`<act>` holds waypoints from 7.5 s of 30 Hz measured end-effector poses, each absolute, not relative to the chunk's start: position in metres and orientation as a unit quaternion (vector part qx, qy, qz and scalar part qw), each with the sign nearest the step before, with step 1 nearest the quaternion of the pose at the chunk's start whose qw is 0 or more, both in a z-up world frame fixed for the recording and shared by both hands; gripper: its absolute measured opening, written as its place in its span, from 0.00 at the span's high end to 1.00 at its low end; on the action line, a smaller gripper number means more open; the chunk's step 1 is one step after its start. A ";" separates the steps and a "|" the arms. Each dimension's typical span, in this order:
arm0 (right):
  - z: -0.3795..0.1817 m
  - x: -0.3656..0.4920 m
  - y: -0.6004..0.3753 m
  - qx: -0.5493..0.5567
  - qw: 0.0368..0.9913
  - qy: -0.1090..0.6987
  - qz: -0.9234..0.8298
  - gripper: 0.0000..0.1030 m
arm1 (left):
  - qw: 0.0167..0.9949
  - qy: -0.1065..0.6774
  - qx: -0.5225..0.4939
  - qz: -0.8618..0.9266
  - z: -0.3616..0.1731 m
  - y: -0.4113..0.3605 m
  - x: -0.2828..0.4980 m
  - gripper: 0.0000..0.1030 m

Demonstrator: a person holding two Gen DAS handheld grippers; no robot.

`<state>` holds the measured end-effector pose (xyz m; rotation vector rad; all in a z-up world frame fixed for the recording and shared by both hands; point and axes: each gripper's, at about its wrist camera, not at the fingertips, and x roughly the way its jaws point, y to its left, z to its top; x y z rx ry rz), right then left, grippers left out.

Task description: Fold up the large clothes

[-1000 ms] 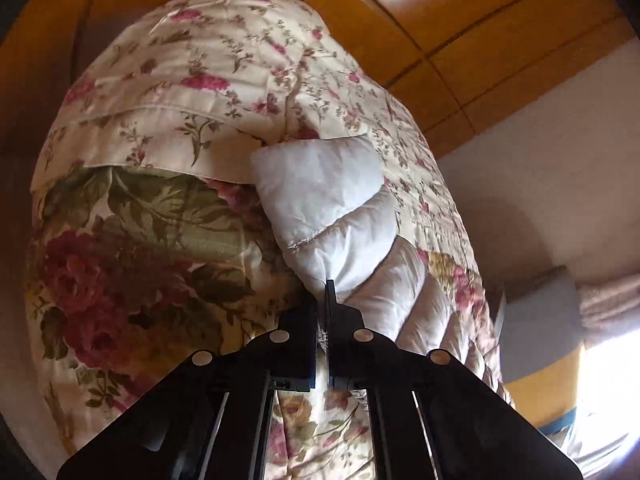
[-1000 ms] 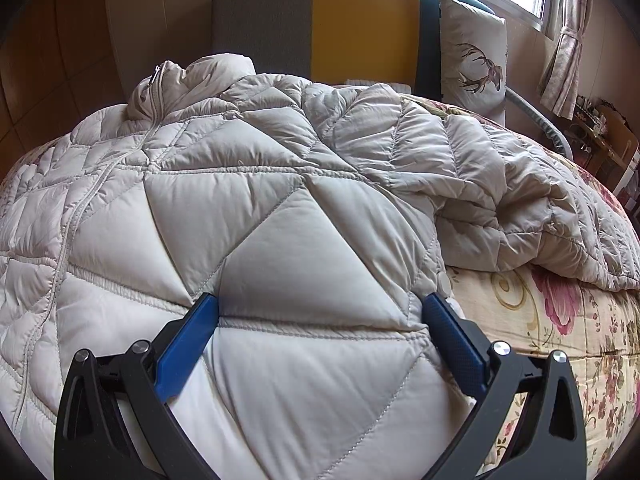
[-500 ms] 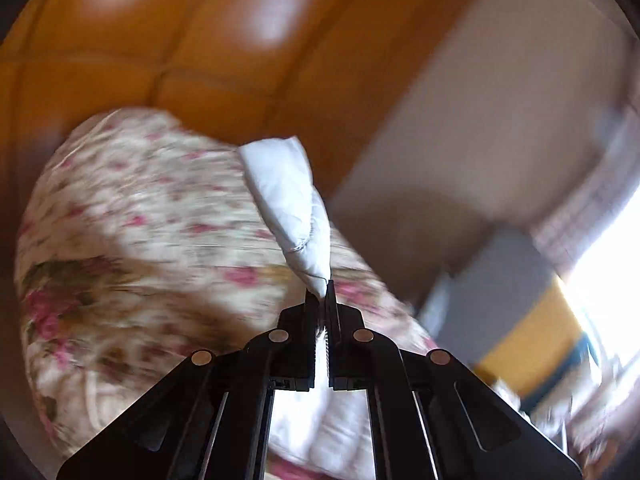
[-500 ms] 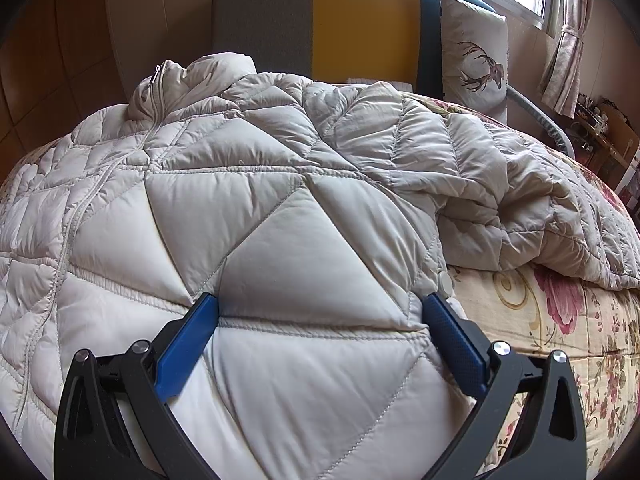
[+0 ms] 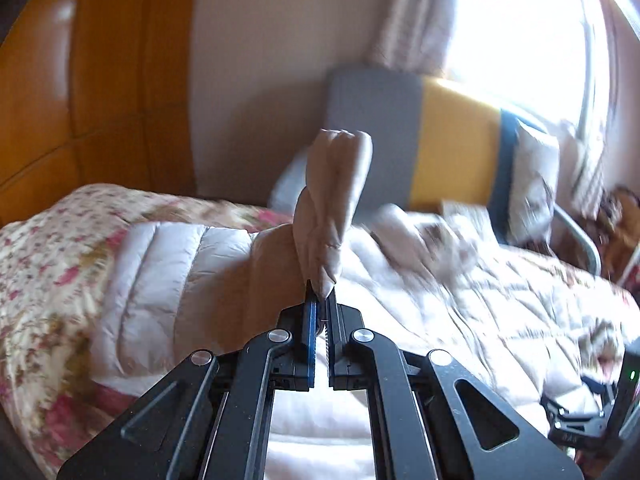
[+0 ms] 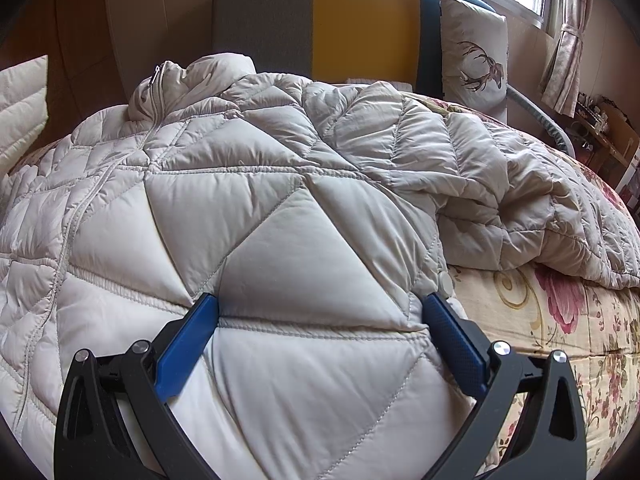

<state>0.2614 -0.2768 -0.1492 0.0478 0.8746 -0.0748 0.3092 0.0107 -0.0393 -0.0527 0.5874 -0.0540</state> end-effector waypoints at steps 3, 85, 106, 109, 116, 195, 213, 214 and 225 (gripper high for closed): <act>-0.149 0.262 -0.277 0.024 0.906 0.422 -0.036 0.02 | 0.951 0.304 -0.003 -0.051 -0.053 -0.023 0.309 0.98; -0.160 0.145 -0.610 0.587 0.762 0.168 -0.216 0.39 | 0.932 0.343 -0.116 0.016 -0.118 0.088 0.303 0.04; -0.136 0.161 -0.659 0.530 0.791 0.167 -0.254 0.79 | 0.934 0.339 -0.111 0.019 -0.118 0.087 0.302 0.04; -0.111 0.172 -0.635 0.484 0.825 0.174 -0.234 0.79 | 0.934 0.339 -0.112 0.019 -0.118 0.087 0.302 0.04; -0.069 0.215 -0.544 0.420 0.875 0.206 -0.126 0.79 | 0.934 0.338 -0.115 0.017 -0.119 0.088 0.302 0.04; -0.154 0.237 -0.376 0.268 0.887 0.325 -0.190 0.02 | 0.881 0.406 -0.148 -0.192 -0.022 -0.050 0.361 0.94; -0.153 0.240 -0.373 0.260 0.886 0.331 -0.193 0.02 | 0.888 0.402 -0.180 -0.134 -0.116 0.031 0.336 0.94; -0.153 0.241 -0.373 0.258 0.886 0.334 -0.193 0.02 | 0.892 0.395 -0.174 -0.135 -0.118 0.029 0.332 0.94; -0.103 0.204 -0.361 0.203 0.902 0.312 -0.217 0.02 | 0.893 0.370 -0.203 -0.157 -0.127 0.039 0.322 0.94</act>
